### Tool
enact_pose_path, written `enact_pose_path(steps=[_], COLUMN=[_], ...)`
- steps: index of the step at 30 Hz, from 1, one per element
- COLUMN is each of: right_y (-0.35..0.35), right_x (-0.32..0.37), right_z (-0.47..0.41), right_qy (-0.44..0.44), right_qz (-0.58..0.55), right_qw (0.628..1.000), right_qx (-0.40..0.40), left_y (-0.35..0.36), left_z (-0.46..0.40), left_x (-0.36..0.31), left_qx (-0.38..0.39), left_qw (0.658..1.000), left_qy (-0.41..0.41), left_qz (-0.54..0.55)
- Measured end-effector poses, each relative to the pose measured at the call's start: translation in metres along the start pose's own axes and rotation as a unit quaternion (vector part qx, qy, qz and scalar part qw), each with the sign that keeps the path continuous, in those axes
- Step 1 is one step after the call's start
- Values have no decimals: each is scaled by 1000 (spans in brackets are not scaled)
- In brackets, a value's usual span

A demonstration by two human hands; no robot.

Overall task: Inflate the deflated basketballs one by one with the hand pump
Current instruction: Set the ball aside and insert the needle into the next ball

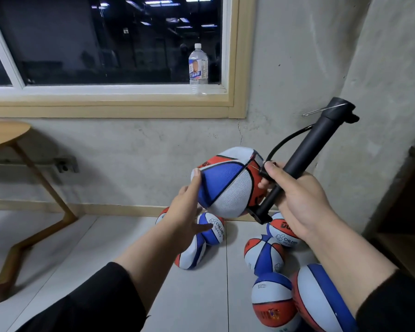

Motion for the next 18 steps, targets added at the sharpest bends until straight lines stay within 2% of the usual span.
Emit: enact_pose_path(steps=[4,10,15,18], right_y=[-5,-10,-13,-16], right_x=[-7,-14,-21,-25], right_z=[-10,-22,-29,-35], right_qy=[17,31,52,67], right_qz=[4,-19,-55,-57], right_qw=[1000,999,997,996], right_qx=[-5,-16,1,-1], left_y=[-4,2,5,5], left_z=[-9,-13,-27,-40], left_x=[-6,-12,-13,-15], left_qx=[-11,63,36,19], left_qw=[997,973,974,965], left_qy=[72,208,221,245], left_qz=[-18,-74,-35,-92])
Point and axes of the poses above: each hand's wrist, its own z-axis away from the middle knuckle, its own y-axis out of the palm, x = y × z, the point moved 4 cm from there along -z, towards the middle knuckle, and after that the axes turned 6 degrees about -x, right-handed, at the moved point
